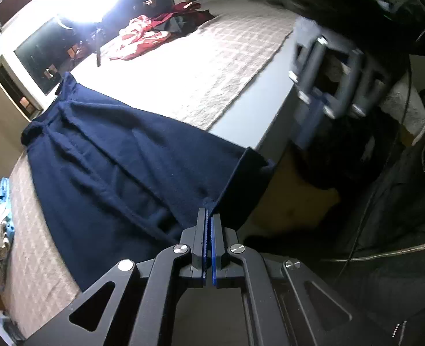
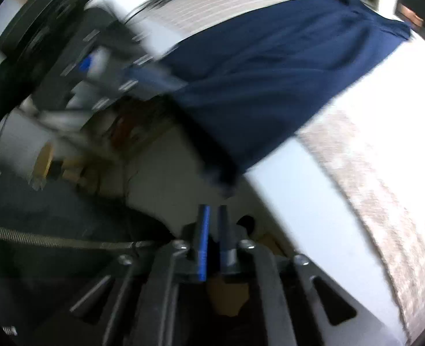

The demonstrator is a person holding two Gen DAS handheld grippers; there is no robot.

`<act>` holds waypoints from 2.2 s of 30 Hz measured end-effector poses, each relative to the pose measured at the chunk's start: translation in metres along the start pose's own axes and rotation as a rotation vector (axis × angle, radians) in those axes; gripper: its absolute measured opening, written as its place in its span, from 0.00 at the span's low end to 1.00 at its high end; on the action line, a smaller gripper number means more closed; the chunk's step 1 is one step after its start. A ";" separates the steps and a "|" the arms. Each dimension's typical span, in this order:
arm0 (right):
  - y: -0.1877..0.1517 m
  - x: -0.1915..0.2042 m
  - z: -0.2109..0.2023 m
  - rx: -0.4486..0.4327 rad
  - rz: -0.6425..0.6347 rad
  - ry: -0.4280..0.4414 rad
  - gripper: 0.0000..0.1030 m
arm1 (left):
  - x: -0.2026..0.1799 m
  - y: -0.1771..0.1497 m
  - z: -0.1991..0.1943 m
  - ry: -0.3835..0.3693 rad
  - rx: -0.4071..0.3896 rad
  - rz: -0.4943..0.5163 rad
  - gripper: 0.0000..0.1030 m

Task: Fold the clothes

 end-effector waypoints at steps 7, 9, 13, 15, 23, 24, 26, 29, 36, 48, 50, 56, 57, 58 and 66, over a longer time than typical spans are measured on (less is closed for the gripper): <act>0.033 -0.010 0.018 -0.044 -0.033 -0.035 0.19 | 0.014 -0.015 0.002 0.044 0.043 -0.013 0.01; 0.040 -0.005 0.024 -0.045 -0.053 -0.022 0.20 | 0.019 -0.021 0.000 0.050 0.050 -0.024 0.01; 0.054 0.006 0.037 -0.048 -0.091 0.002 0.31 | 0.032 -0.029 -0.004 0.064 0.063 -0.050 0.01; 0.061 0.011 0.043 -0.049 -0.110 0.014 0.33 | 0.037 -0.033 -0.004 0.072 0.068 -0.065 0.01; 0.051 0.034 0.049 -0.016 -0.106 0.097 0.32 | 0.040 -0.033 -0.002 0.069 0.070 -0.069 0.01; 0.051 0.036 0.049 -0.017 -0.106 0.101 0.30 | 0.040 -0.033 -0.002 0.068 0.069 -0.069 0.01; 0.045 0.040 0.048 -0.005 -0.110 0.112 0.18 | 0.040 -0.032 0.000 0.067 0.068 -0.068 0.01; 0.026 0.046 0.048 0.039 -0.120 0.130 0.05 | 0.039 -0.030 0.001 0.065 0.070 -0.064 0.01; -0.024 0.054 0.049 0.149 -0.132 0.140 0.03 | 0.000 -0.010 -0.012 -0.035 0.001 -0.022 0.01; 0.004 0.031 0.012 -0.067 0.062 0.013 0.49 | -0.041 -0.034 0.010 -0.067 0.099 0.025 0.10; 0.003 0.042 0.022 -0.069 0.020 -0.032 0.49 | -0.024 -0.039 0.005 -0.034 0.081 -0.050 0.15; -0.004 0.068 0.051 -0.070 -0.048 -0.134 0.49 | 0.019 -0.041 0.013 0.008 0.042 -0.251 0.16; -0.005 0.071 0.055 -0.070 -0.052 -0.143 0.49 | 0.023 -0.041 0.017 0.017 0.044 -0.260 0.16; -0.004 0.071 0.056 -0.072 -0.043 -0.143 0.49 | 0.024 -0.041 0.020 0.021 0.046 -0.259 0.16; 0.002 0.069 0.062 -0.088 0.032 -0.114 0.44 | 0.016 -0.031 0.039 -0.020 0.047 -0.221 0.06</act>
Point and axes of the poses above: each gripper's, at about its wrist camera, not at the fingertips, and z roughly the way its jaws point, x to its left, y to its top, the point moved 8 cm from there along z, roughly the way its jaws point, and after that the axes turned 6 degrees about z, right-handed, at the moved point
